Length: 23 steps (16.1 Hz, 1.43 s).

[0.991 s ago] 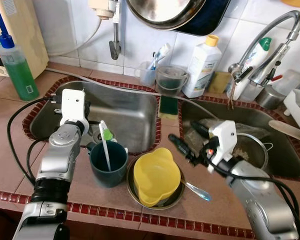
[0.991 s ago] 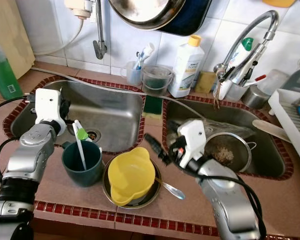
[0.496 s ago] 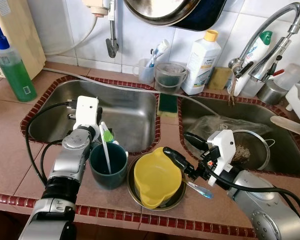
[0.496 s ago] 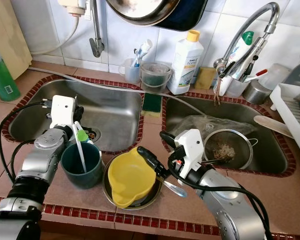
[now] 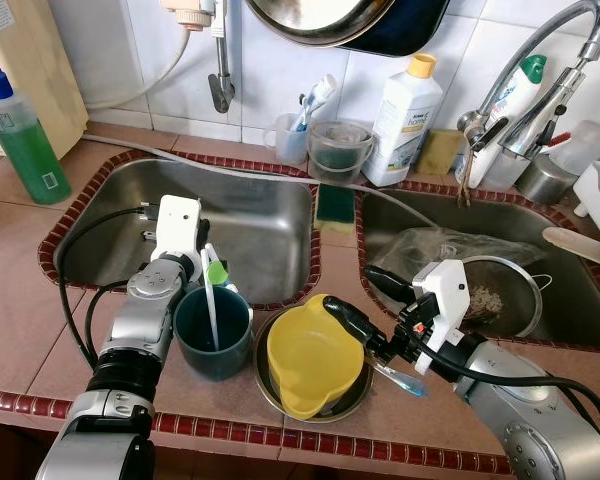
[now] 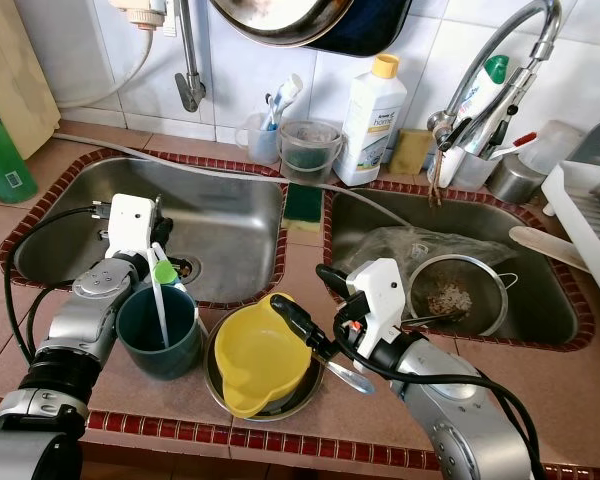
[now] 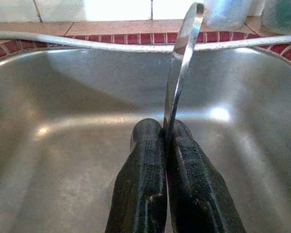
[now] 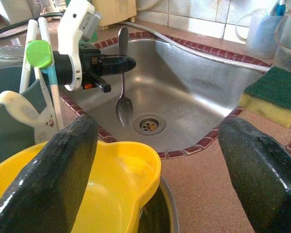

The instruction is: Kitchen organization

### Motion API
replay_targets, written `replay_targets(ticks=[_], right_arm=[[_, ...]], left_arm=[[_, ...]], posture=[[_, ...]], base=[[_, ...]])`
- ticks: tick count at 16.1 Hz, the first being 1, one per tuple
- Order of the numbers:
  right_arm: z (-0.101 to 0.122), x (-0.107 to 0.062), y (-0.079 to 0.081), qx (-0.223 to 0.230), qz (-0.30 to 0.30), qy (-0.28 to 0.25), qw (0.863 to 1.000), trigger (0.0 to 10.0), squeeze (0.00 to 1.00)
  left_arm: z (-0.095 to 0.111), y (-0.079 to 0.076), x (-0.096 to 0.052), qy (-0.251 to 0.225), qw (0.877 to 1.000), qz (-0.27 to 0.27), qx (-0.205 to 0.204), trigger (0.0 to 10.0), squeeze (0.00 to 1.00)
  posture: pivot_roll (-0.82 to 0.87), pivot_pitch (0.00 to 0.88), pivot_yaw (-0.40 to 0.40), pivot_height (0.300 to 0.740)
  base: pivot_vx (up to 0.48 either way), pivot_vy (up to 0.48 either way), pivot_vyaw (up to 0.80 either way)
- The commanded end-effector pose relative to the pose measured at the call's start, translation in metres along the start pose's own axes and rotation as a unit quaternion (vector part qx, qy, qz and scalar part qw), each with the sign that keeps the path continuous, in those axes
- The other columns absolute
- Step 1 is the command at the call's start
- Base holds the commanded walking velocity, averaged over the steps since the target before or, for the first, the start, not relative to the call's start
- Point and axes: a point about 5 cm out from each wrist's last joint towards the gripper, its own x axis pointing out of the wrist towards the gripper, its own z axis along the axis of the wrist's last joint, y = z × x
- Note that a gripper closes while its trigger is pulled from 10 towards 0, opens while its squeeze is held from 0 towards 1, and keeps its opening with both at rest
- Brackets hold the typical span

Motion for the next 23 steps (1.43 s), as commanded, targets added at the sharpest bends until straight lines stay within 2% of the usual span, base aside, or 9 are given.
replay_targets(ticks=[1, 19, 20, 21, 22, 23], right_arm=[[0.005, -0.001, -0.001, -0.007, 0.0, -0.003, 1.0, 10.0, 0.0], [0.008, 0.009, -0.006, -0.013, 0.001, -0.012, 1.0, 10.0, 0.0], [0.009, 0.01, -0.007, -0.016, -0.003, -0.015, 1.0, 10.0, 0.0], [0.009, 0.01, -0.007, -0.016, -0.004, -0.017, 1.0, 10.0, 0.0], [0.012, 0.013, -0.01, -0.013, -0.013, -0.029, 0.999, 10.0, 0.0], [0.013, 0.014, -0.012, -0.012, -0.017, -0.036, 0.999, 10.0, 0.0]], left_arm=[[0.004, -0.002, 0.002, -0.007, 1.0, -0.007, -0.005, 10.0, 1.0], [0.013, 0.008, 0.003, -0.024, 1.0, 0.011, -0.017, 10.0, 1.0], [0.017, 0.009, 0.003, -0.036, 0.999, 0.013, -0.022, 10.0, 0.51], [0.019, 0.009, 0.003, -0.042, 0.999, 0.013, -0.022, 10.0, 0.07], [0.025, 0.011, 0.002, -0.058, 0.998, 0.014, -0.024, 10.0, 0.0], [0.028, 0.014, 0.001, -0.065, 0.997, 0.016, -0.025, 10.0, 0.0]], posture=[[-0.09, 0.059, -0.055, 0.74], [-0.06, 0.05, -0.066, 0.74], [-0.06, 0.047, -0.067, 0.74], [-0.06, 0.047, -0.067, 0.74], [-0.05, 0.039, -0.067, 0.74], [-0.05, 0.034, -0.067, 0.74]], base=[[0.0, 0.0, 0.0], [0.0, 0.0, 0.0], [0.0, 0.0, 0.0], [0.0, 0.0, 0.0], [0.0, 0.0, 0.0], [0.0, 0.0, 0.0]])
